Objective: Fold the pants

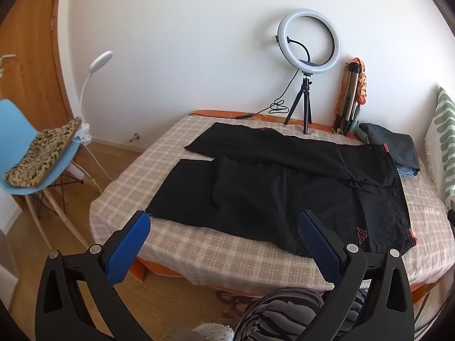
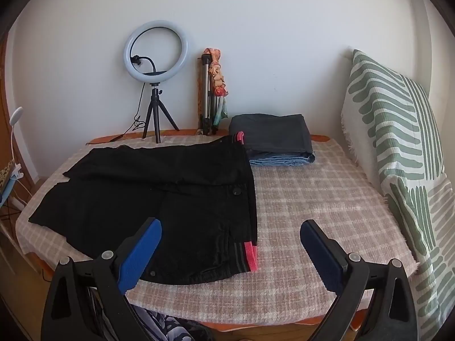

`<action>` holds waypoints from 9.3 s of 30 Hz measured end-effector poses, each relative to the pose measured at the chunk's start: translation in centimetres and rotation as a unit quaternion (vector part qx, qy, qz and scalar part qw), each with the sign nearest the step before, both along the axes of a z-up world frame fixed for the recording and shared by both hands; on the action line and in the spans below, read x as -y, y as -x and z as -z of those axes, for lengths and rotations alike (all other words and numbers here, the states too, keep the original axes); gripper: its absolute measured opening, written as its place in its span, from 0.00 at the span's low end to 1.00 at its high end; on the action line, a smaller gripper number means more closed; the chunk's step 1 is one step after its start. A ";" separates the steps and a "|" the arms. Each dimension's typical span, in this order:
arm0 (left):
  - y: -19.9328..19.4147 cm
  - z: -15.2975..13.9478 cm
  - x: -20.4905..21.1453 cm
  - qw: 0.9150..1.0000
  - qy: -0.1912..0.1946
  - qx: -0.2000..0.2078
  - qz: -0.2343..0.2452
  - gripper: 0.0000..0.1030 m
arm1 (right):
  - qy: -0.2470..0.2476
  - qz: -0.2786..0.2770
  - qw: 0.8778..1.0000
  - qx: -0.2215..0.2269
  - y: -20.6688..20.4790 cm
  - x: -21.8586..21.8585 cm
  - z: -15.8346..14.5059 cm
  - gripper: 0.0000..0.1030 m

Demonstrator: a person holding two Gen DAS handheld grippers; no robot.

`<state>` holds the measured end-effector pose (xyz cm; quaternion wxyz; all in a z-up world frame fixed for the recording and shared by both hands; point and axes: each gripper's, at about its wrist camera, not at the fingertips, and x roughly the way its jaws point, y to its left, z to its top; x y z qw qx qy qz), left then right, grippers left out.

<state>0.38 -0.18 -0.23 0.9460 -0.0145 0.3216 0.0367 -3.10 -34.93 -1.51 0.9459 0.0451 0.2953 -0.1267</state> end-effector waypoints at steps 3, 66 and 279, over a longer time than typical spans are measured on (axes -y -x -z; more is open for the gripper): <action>0.1 0.1 0.1 1.000 0.001 -0.001 0.001 1.00 | 0.000 0.001 1.000 0.000 0.0 0.0 0.0 0.97; 0.1 0.3 0.4 1.000 -0.016 0.001 0.005 1.00 | -0.004 0.003 1.000 -0.003 -0.2 -0.2 -0.2 0.97; -15.7 11.5 -11.6 0.983 0.170 -0.075 0.000 0.47 | -0.149 -0.183 0.966 -0.102 -8.0 4.1 4.4 0.64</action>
